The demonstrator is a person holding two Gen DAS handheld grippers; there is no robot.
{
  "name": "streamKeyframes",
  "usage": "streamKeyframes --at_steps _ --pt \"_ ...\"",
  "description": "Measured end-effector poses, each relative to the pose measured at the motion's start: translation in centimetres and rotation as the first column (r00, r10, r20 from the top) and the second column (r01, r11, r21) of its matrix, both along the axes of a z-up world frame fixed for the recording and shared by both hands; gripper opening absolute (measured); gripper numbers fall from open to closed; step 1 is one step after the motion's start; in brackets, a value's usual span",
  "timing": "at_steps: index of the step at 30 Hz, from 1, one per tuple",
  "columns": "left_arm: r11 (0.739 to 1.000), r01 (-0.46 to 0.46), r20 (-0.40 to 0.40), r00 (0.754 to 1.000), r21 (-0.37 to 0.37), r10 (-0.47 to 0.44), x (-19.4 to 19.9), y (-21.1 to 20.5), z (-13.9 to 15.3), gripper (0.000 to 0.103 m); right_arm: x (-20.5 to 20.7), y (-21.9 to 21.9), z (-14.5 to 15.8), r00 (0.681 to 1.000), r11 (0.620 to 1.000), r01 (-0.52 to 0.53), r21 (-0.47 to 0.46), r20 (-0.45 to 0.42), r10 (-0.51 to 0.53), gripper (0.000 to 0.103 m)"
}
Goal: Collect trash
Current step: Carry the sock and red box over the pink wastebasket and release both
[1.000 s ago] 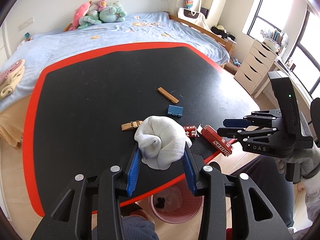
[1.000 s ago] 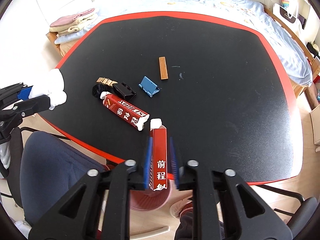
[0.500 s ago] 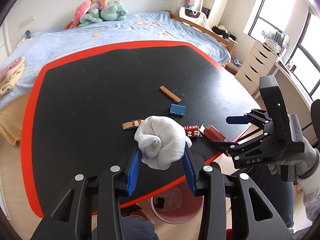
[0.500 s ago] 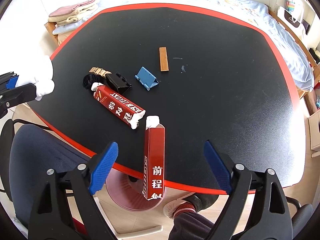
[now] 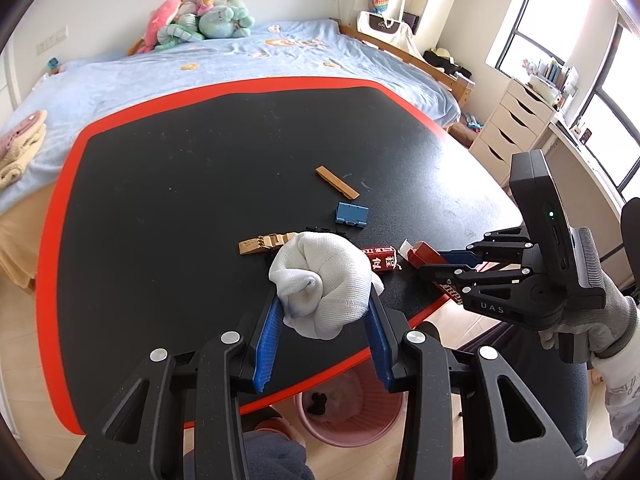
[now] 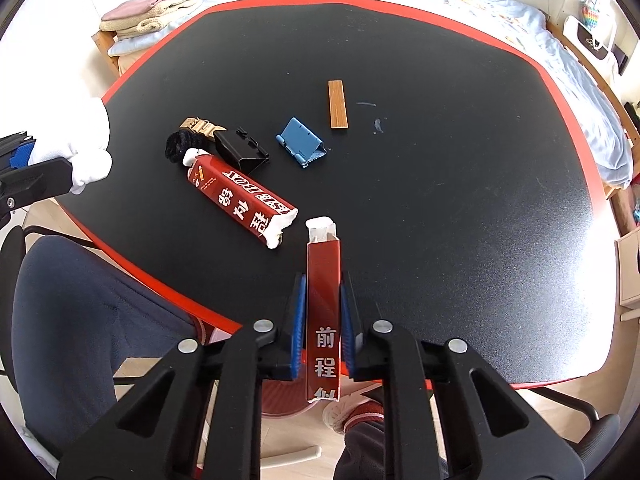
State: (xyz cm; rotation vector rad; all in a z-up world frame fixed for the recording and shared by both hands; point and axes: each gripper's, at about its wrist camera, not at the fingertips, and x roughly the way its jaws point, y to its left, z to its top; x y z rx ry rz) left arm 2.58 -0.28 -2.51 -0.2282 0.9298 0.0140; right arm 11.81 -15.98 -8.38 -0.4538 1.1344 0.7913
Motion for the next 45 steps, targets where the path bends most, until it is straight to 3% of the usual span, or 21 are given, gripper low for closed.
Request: streamKeyframes --at_steps 6,20,28,45 --pt "1.000 0.000 0.000 1.000 0.000 0.000 0.0 0.0 0.1 0.039 -0.3 -0.8 0.8 1.000 0.999 0.018 0.035 0.009 -0.019 0.015" --pt "0.999 0.041 0.027 0.999 0.015 -0.042 -1.6 -1.9 1.3 0.039 -4.1 -4.2 7.2 0.998 0.987 -0.009 0.158 0.063 -0.001 0.015" --pt "0.997 0.068 0.036 0.997 0.023 -0.068 -3.3 -3.6 1.7 0.039 -7.0 -6.0 9.3 0.997 0.979 -0.030 0.201 0.080 0.014 0.015" --pt "0.996 0.092 -0.019 0.996 -0.010 -0.093 -6.2 -6.5 -0.7 0.039 -11.2 -7.5 6.9 0.998 0.974 -0.053 0.219 -0.011 0.057 0.015"
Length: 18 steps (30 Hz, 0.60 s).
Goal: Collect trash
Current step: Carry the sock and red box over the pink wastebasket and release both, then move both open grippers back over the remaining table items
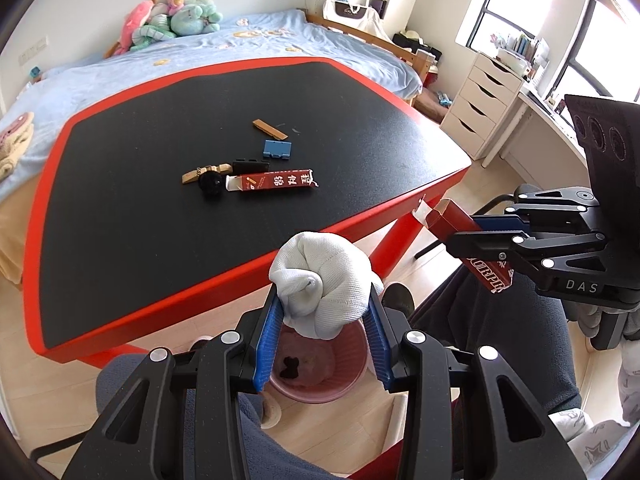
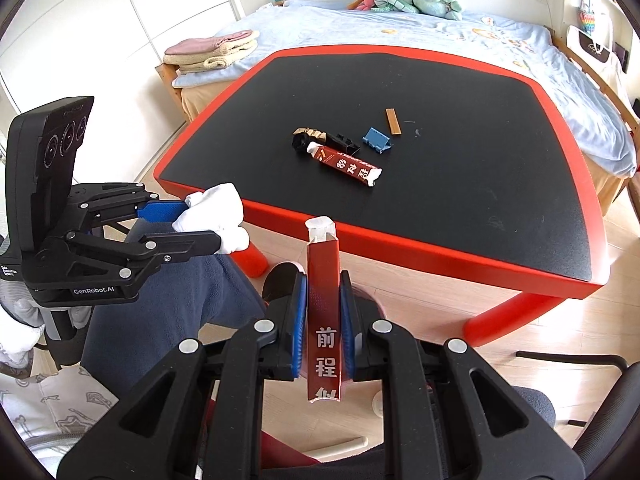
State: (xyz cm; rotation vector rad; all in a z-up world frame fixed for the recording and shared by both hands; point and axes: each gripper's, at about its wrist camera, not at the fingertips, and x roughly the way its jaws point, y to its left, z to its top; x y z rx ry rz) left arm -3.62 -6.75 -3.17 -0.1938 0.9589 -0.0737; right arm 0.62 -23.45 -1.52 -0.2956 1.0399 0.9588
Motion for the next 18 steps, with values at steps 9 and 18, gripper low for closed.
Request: streamKeyframes --at_steps 9,18 --pt "1.000 -0.004 0.004 1.000 -0.030 0.004 -0.4 0.0 -0.1 0.063 -0.3 -0.3 -0.5 1.000 1.000 0.001 0.019 -0.021 0.000 0.034" --pt "0.998 -0.065 0.024 0.998 -0.020 0.066 -0.6 0.8 0.2 0.095 0.6 -1.3 -1.0 0.997 0.997 0.073 0.015 -0.017 -0.073 0.099"
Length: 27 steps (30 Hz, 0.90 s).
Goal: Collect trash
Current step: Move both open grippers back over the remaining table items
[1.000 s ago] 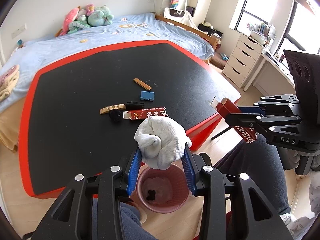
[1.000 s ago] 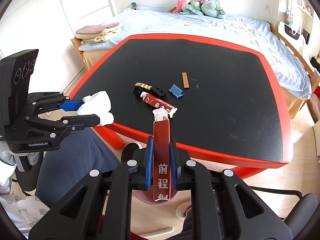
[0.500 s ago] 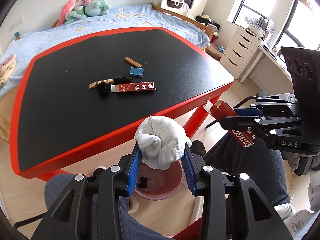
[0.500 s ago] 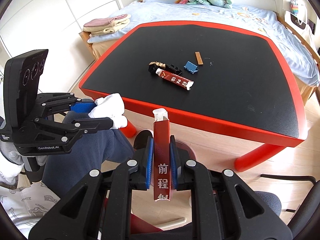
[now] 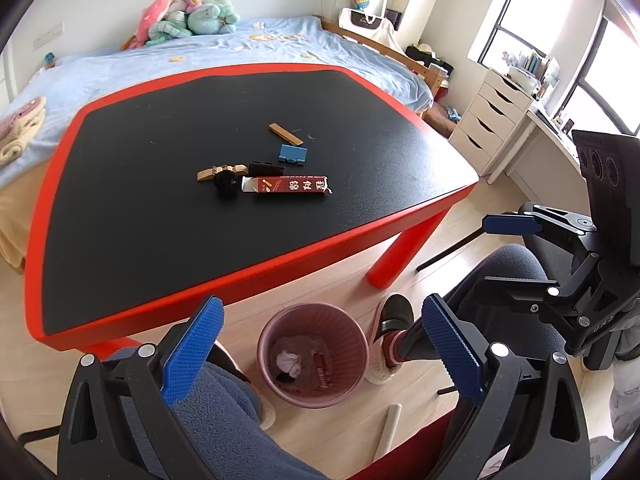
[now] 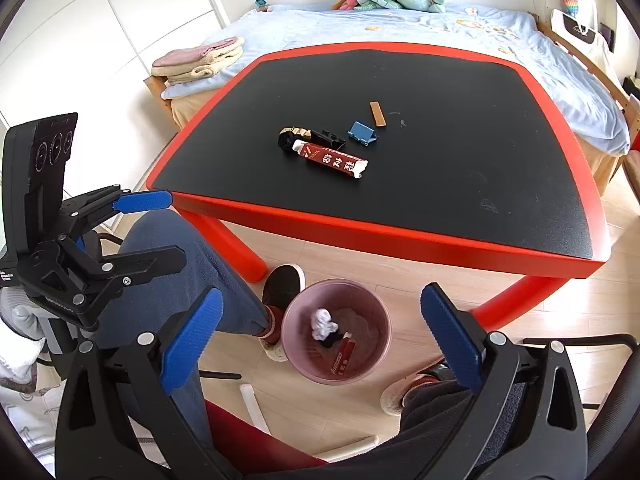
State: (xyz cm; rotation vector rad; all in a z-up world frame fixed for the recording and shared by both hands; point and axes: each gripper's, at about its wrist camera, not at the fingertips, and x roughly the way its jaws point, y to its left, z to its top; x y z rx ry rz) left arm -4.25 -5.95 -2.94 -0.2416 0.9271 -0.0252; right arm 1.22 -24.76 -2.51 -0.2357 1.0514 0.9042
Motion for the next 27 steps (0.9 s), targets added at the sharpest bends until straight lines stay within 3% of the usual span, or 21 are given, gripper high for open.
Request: streamKeyframes --at_steps 27 --pt "0.999 -0.041 0.004 0.999 0.009 0.041 1.1 2.2 0.7 0.095 1.8 1.1 0.4 1.000 1.000 0.004 -0.002 0.007 -0.004 0.100"
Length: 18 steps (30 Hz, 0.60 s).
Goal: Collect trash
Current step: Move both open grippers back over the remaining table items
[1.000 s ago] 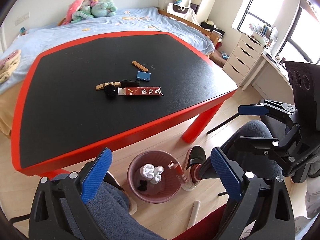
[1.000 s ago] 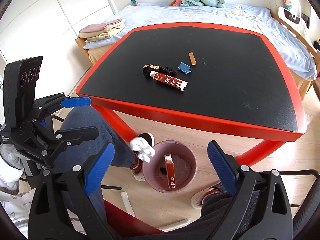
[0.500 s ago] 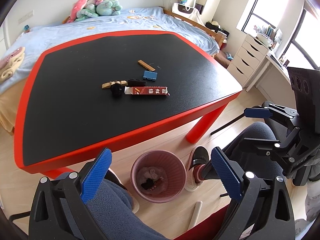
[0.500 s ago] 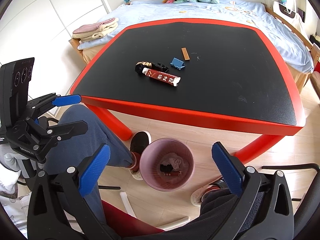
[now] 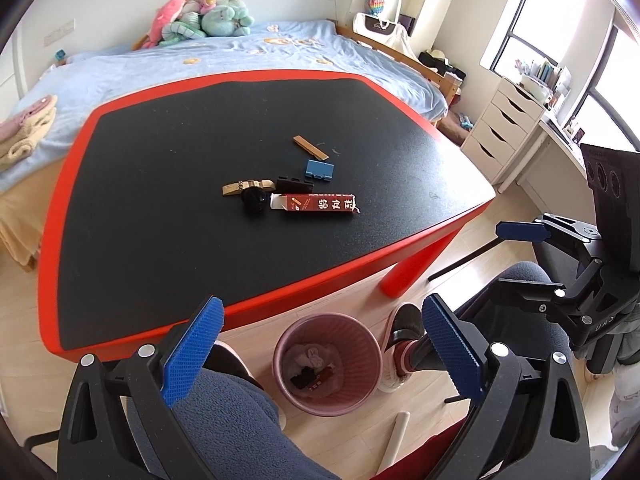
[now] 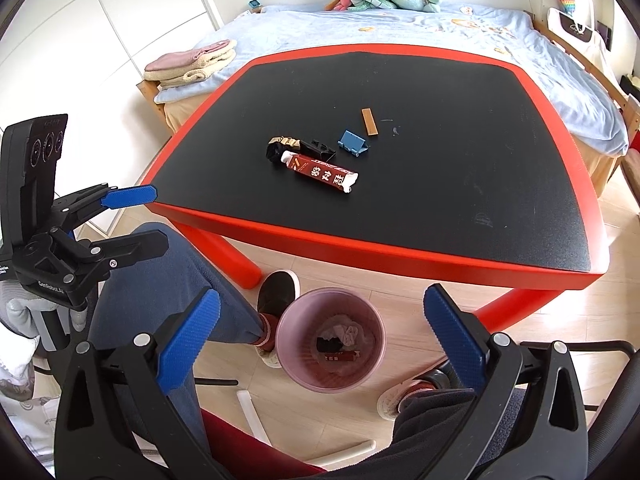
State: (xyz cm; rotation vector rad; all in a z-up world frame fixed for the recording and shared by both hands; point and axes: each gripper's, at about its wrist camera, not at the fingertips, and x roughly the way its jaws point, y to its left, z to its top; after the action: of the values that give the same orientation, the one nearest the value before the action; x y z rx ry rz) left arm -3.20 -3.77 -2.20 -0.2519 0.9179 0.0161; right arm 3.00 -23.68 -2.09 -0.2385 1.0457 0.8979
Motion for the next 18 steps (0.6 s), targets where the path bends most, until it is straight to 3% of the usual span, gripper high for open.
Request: streamKeyframes --at_steps 18 --pt "0.999 -0.039 -0.012 0.999 0.012 0.039 4.2 3.2 0.4 0.095 3.6 4.0 0.9 0.992 0.994 -0.110 -0.027 0.063 0.112 0.100"
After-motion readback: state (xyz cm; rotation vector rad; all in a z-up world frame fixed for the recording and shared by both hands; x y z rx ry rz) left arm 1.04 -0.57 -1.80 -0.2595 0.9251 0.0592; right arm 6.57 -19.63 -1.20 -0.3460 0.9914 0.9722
